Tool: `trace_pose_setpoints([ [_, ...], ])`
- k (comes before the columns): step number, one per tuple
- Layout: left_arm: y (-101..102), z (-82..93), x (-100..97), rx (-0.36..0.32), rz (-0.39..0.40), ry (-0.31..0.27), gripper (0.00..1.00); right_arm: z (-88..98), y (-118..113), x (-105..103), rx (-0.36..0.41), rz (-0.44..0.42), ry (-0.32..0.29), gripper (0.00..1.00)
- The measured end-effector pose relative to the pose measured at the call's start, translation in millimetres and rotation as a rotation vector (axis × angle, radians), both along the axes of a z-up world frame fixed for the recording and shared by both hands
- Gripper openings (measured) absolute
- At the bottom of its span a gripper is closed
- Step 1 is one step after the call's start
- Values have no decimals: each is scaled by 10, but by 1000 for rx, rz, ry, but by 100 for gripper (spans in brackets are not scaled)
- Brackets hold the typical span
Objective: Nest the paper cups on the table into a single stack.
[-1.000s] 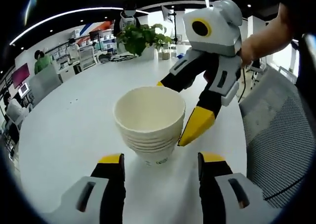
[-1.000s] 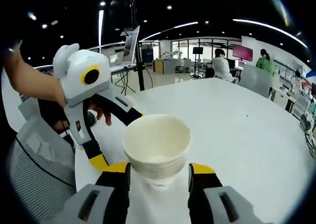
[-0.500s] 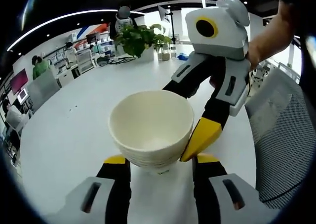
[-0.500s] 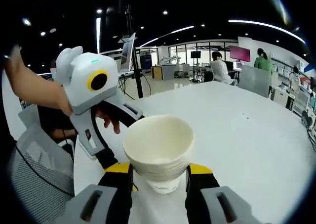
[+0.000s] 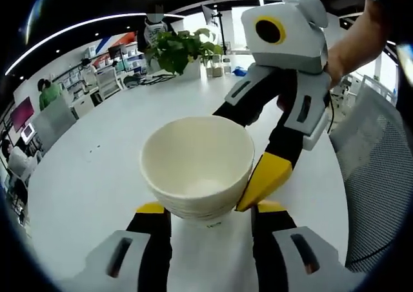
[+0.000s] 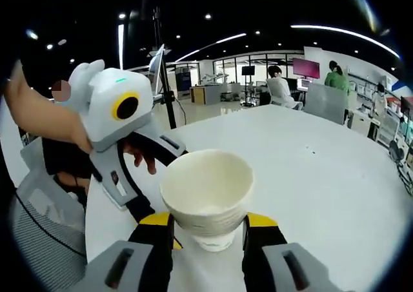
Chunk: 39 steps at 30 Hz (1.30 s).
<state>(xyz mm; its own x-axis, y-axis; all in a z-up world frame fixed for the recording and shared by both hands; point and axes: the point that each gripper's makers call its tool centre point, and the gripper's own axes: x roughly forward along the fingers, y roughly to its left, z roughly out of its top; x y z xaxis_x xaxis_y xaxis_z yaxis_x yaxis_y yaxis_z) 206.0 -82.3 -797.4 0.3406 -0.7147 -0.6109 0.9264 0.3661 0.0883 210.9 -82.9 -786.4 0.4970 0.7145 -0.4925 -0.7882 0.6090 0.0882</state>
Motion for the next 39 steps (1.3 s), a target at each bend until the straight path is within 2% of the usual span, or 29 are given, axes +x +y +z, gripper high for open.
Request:
trace_pose_setpoints([
  [14, 33, -79, 36, -2, 36, 30, 45, -58, -9, 45, 10, -45, 36, 41],
  [24, 113, -65, 20, -11, 66, 36, 52, -21, -53, -24, 10, -58, 25, 47],
  [27, 193, -49, 32, -32, 92, 42, 52, 63, -99, -42, 20, -72, 9, 52],
  [32, 300, 4, 11, -80, 146, 51, 56, 101, -194, -82, 30, -92, -6, 57],
  [39, 462, 109, -148, -145, 222, 42, 59, 177, -380, -272, 32, -121, -35, 64],
])
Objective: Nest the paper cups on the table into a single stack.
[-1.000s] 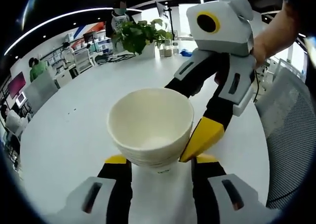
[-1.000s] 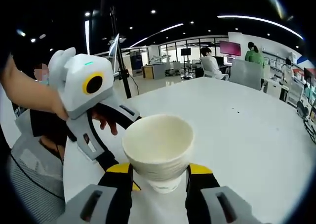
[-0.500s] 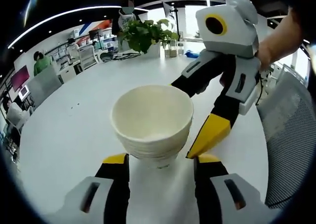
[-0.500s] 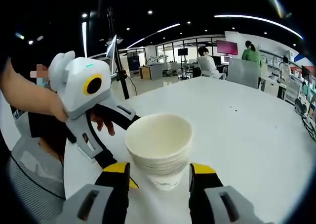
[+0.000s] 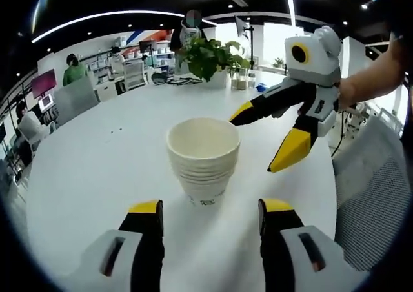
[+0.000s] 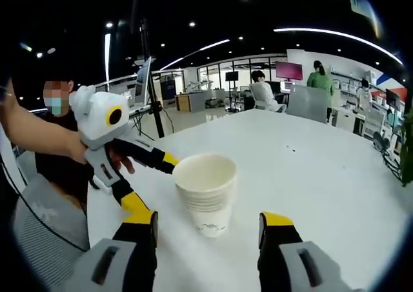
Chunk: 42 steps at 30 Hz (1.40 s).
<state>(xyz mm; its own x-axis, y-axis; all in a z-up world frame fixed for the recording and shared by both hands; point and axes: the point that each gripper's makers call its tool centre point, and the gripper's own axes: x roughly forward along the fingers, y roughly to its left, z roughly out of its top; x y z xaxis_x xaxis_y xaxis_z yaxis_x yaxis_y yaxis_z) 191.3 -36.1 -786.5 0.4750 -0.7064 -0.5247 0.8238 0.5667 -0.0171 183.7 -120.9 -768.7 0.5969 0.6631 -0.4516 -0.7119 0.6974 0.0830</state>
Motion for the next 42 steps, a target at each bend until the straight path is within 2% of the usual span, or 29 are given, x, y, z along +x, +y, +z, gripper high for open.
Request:
trace_pose_setpoints([
  [9, 187, 167, -307, -64, 61, -33, 68, 101, -191, -378, -26, 6, -46, 77],
  [15, 302, 276, -576, -113, 107, -63, 75, 103, -458, -617, -17, -27, -55, 84],
  [21, 364, 333, -777, -154, 137, -61, 86, 124, -649, -765, 5, -78, -60, 93],
  [26, 425, 400, -870, -164, 156, -80, 93, 103, -763, -879, -7, -90, -61, 100],
  [31, 493, 429, -927, -160, 162, -110, 99, 75, -856, -981, -25, -102, -66, 100],
  [38, 524, 467, -1008, -204, 186, -104, 99, 49, -941, -1063, -25, -141, -67, 100],
  [42, 530, 471, -1031, -204, 193, -105, 99, 67, -945, -1077, -23, -146, -72, 100],
])
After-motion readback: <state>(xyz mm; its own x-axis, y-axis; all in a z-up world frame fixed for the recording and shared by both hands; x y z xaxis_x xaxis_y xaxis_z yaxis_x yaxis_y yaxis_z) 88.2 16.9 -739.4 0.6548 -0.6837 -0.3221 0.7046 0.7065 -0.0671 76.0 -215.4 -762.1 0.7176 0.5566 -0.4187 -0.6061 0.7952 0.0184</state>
